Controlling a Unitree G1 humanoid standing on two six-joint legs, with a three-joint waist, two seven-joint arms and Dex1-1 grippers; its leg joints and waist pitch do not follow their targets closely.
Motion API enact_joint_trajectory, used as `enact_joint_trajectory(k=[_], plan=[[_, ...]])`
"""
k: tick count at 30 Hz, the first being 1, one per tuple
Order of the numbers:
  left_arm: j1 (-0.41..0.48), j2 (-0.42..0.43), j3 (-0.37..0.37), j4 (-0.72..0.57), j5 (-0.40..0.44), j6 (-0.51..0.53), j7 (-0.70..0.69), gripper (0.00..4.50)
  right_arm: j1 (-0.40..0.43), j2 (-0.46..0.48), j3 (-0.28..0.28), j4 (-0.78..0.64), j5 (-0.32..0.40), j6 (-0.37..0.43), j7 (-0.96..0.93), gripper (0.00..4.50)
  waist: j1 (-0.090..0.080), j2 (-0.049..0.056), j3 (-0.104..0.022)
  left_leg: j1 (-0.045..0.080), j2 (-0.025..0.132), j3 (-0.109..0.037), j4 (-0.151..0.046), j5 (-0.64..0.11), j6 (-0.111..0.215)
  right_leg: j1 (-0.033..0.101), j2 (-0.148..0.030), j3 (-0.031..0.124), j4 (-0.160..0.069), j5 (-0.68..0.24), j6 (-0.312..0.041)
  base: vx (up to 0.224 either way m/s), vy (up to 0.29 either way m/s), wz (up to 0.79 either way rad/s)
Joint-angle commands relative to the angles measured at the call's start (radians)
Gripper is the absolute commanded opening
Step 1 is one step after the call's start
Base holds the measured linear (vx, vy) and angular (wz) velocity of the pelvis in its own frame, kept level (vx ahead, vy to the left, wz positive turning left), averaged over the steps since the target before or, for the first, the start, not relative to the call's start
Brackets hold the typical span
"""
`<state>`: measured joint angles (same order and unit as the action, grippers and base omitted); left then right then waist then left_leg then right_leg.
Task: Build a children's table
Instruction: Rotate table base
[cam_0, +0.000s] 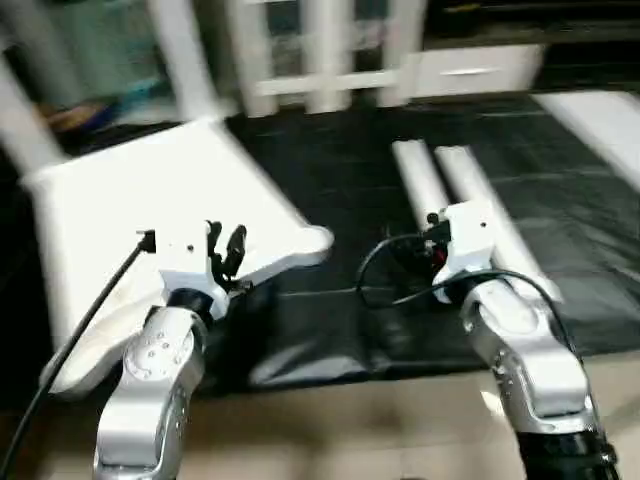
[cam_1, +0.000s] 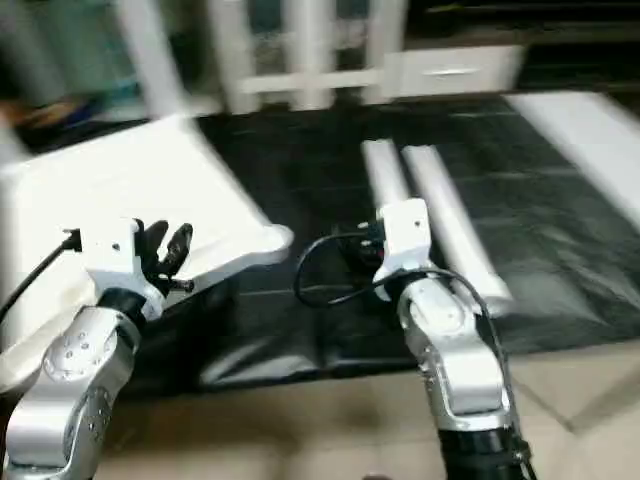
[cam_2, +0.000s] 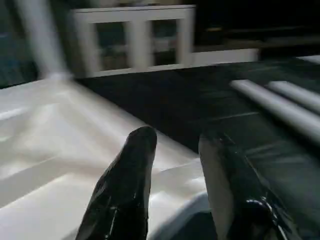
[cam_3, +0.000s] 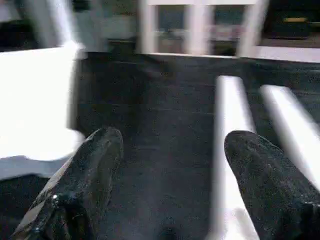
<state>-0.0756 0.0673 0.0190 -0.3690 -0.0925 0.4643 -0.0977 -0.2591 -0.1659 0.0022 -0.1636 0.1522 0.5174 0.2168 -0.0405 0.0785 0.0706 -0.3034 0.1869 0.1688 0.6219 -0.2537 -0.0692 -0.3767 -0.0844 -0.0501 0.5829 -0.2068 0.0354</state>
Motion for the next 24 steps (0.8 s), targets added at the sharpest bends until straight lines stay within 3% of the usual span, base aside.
enact_joint_trajectory(k=[1, 2, 3, 4, 5, 6, 7, 8, 9, 10, 11, 12, 13, 14, 15, 17, 18, 20, 21, 22, 23, 24], plan=[[-0.001, -0.006, -0.027, -0.013, 0.007, 0.007, 0.002, 1.7, -0.028, -0.005, -0.024, 0.003, 0.024, 0.007, 0.013, 3.6, -0.026, 0.004, -0.035, -0.011, 0.03, -0.033, -0.141, -0.746, 0.026, 0.067, -0.017, -0.032, -0.053, -0.556, -0.013, 0.038, -0.033, -0.26], [-0.002, -0.005, -0.028, -0.013, 0.007, 0.006, 0.003, 1.7, -0.032, -0.004, -0.027, 0.012, 0.029, 0.006, 0.014, 3.6, -0.053, -0.012, -0.038, -0.005, 0.003, -0.027, -0.108, -0.669, 0.027, 0.059, -0.032, -0.038, -0.101, -0.661, -0.01, 0.038, -0.033, -0.26], [-0.003, -0.004, -0.027, -0.013, 0.007, 0.006, 0.004, 1.7, -0.036, -0.007, -0.024, 0.021, 0.026, -0.002, 0.016, 3.6, -0.064, -0.019, -0.046, -0.017, -0.023, -0.024, -0.081, -0.53, 0.033, 0.069, -0.055, -0.028, -0.127, -0.783, 0.0, 0.066, -0.022, -0.16], [-0.003, -0.003, -0.026, -0.013, 0.007, 0.006, 0.004, 1.7, -0.037, -0.009, -0.022, 0.022, 0.024, -0.004, 0.017, 3.6, -0.071, -0.024, -0.049, -0.032, -0.029, -0.026, -0.074, -0.47, 0.044, 0.077, -0.062, -0.02, -0.128, -0.815, -0.001, 0.072, -0.021, -0.11], [-0.002, -0.001, -0.02, -0.016, 0.008, 0.008, 0.009, 1.7, -0.043, -0.024, 0.001, 0.033, 0.006, -0.014, 0.031, 3.6, -0.075, -0.026, -0.058, -0.054, -0.034, -0.033, -0.069, -0.37, 0.059, 0.095, -0.069, -0.01, -0.123, -0.827, -0.014, 0.072, -0.021, -0.11], [0.0, 0.0, -0.017, -0.017, 0.007, 0.008, 0.011, 1.7, -0.044, -0.029, 0.012, 0.036, 0.001, -0.015, 0.041, 3.6, -0.081, -0.025, -0.065, -0.055, -0.036, -0.042, -0.073, -0.307, 0.08, 0.098, -0.059, -0.002, -0.115, -0.754, -0.064, 0.079, -0.037, -0.03], [0.003, 0.004, -0.013, -0.017, 0.009, 0.008, 0.01, 1.7, -0.047, -0.028, 0.017, 0.041, 0.001, -0.016, 0.042, 3.6, -0.081, -0.023, -0.071, -0.046, -0.035, -0.043, -0.077, -0.253, 0.104, 0.099, -0.043, -0.002, -0.105, -0.625, -0.139, 0.09, -0.028, 0.1], [0.007, 0.007, -0.014, -0.018, 0.012, 0.008, 0.009, 1.7, -0.047, -0.024, 0.014, 0.044, 0.009, -0.012, 0.042, 3.6, -0.081, -0.021, -0.073, -0.039, -0.033, -0.041, -0.079, -0.232, 0.116, 0.097, -0.036, -0.005, -0.098, -0.559, -0.179, 0.09, -0.028, 0.1], [0.01, 0.01, -0.015, -0.019, 0.015, 0.008, 0.009, 1.7, -0.048, -0.02, 0.009, 0.046, 0.014, -0.007, 0.044, 3.6, -0.079, -0.021, -0.079, -0.023, -0.028, -0.039, -0.081, -0.197, 0.143, 0.093, -0.027, -0.01, -0.085, -0.441, -0.252, 0.102, -0.018, 0.18], [0.01, 0.01, -0.015, -0.019, 0.015, 0.008, 0.009, 1.7, -0.048, -0.02, 0.009, 0.046, 0.014, -0.006, 0.044, 3.6, -0.078, -0.016, -0.08, -0.014, -0.024, -0.038, -0.082, -0.185, 0.156, 0.087, -0.023, -0.013, -0.08, -0.389, -0.283, 0.115, -0.012, 0.22], [0.012, 0.009, -0.008, -0.022, 0.019, 0.009, 0.02, 1.7, -0.053, -0.022, 0.013, 0.053, 0.011, -0.009, 0.052, 3.6, -0.078, -0.014, -0.084, 0.004, -0.014, -0.039, -0.084, -0.156, 0.187, 0.077, -0.017, -0.022, -0.065, -0.289, -0.336, 0.115, -0.012, 0.22], [0.015, 0.008, 0.0, -0.029, 0.02, 0.011, 0.027, 1.7, -0.06, -0.02, 0.016, 0.058, 0.015, -0.01, 0.061, 3.6, -0.076, -0.008, -0.088, 0.007, -0.012, -0.042, -0.082, -0.13, 0.205, 0.078, -0.015, -0.027, -0.055, -0.24, -0.355, 0.126, -0.002, 0.14], [0.017, 0.008, 0.006, -0.037, 0.017, 0.015, 0.032, 1.7, -0.067, -0.019, 0.017, 0.058, 0.023, -0.009, 0.074, 3.6, -0.074, -0.005, -0.095, 0.005, -0.015, -0.046, -0.076, -0.034, 0.249, 0.085, -0.012, -0.033, -0.04, -0.143, -0.368, 0.152, 0.017, 0.08], [0.016, 0.007, 0.01, -0.043, 0.015, 0.019, 0.034, 1.7, -0.072, -0.018, 0.017, 0.058, 0.03, -0.008, 0.083, 3.6, -0.064, -0.002, -0.1, 0.021, -0.02, -0.049, -0.067, 0.065, 0.3, 0.077, -0.01, -0.037, -0.028, -0.068, -0.369, 0.152, 0.017, 0.08], [0.016, 0.006, 0.011, -0.048, 0.014, 0.022, 0.037, 1.7, -0.076, -0.02, 0.019, 0.054, 0.034, -0.004, 0.091, 3.6, -0.054, -0.002, -0.103, 0.029, -0.027, -0.053, -0.059, 0.157, 0.35, 0.074, -0.005, -0.039, -0.015, -0.022, -0.356, 0.15, 0.025, 0.07], [0.015, 0.007, 0.009, -0.05, 0.014, 0.021, 0.038, 1.7, -0.082, -0.037, 0.039, 0.049, 0.02, -0.012, 0.104, 3.6, -0.037, -0.006, -0.101, 0.024, -0.043, -0.053, -0.046, 0.227, 0.388, 0.08, -0.007, -0.031, -0.009, -0.01, -0.341, 0.122, 0.029, 0.05], [0.015, 0.007, 0.008, -0.05, 0.015, 0.021, 0.038, 1.7, -0.083, -0.041, 0.042, 0.048, 0.016, -0.013, 0.105, 3.6, -0.024, -0.014, -0.103, 0.017, -0.056, -0.052, -0.038, 0.252, 0.398, 0.093, -0.007, -0.022, -0.006, -0.009, -0.339, 0.116, 0.033, 0.05], [0.014, 0.011, 0.001, -0.046, 0.022, 0.018, 0.037, 1.7, -0.084, -0.049, 0.046, 0.052, 0.003, -0.018, 0.1, 3.6, -0.007, -0.016, -0.106, 0.01, -0.071, -0.05, -0.026, 0.275, 0.397, 0.104, -0.004, -0.009, 0.002, 0.004, -0.347, 0.102, 0.026, 0.06], [0.012, 0.003, -0.003, -0.037, 0.018, 0.006, 0.037, 1.7, -0.088, -0.042, 0.017, 0.057, 0.011, -0.004, 0.078, 3.6, 0.001, 0.004, -0.106, 0.013, -0.071, -0.055, -0.022, 0.316, 0.391, 0.1, 0.001, -0.008, 0.012, 0.018, -0.341, 0.086, 0.014, 0.05], [0.01, 0.004, -0.005, -0.033, 0.015, 0.007, 0.032, 1.7, -0.092, -0.05, 0.023, 0.061, -0.002, 0.005, 0.074, 3.6, -0.001, -0.002, -0.108, 0.026, -0.069, -0.059, -0.022, 0.342, 0.388, 0.091, 0.008, -0.011, 0.013, 0.031, -0.331, 0.089, 0.005, 0.06], [0.005, 0.008, -0.012, -0.023, 0.008, 0.012, 0.018, 1.7, -0.106, -0.076, 0.043, 0.074, -0.043, 0.032, 0.064, 3.6, -0.005, 0.01, -0.105, 0.06, -0.062, -0.081, -0.017, 0.432, 0.384, 0.054, 0.022, -0.018, 0.029, 0.077, -0.298, 0.089, 0.005, 0.06], [0.003, 0.012, -0.02, -0.014, 0.003, 0.021, 0.003, 1.7, -0.117, -0.113, 0.08, 0.095, -0.098, 0.056, 0.065, 3.6, -0.002, 0.008, -0.113, 0.073, -0.067, -0.096, 0.002, 0.564, 0.373, 0.037, 0.02, -0.008, 0.048, 0.192, -0.265, 0.078, 0.0, 0.09]])
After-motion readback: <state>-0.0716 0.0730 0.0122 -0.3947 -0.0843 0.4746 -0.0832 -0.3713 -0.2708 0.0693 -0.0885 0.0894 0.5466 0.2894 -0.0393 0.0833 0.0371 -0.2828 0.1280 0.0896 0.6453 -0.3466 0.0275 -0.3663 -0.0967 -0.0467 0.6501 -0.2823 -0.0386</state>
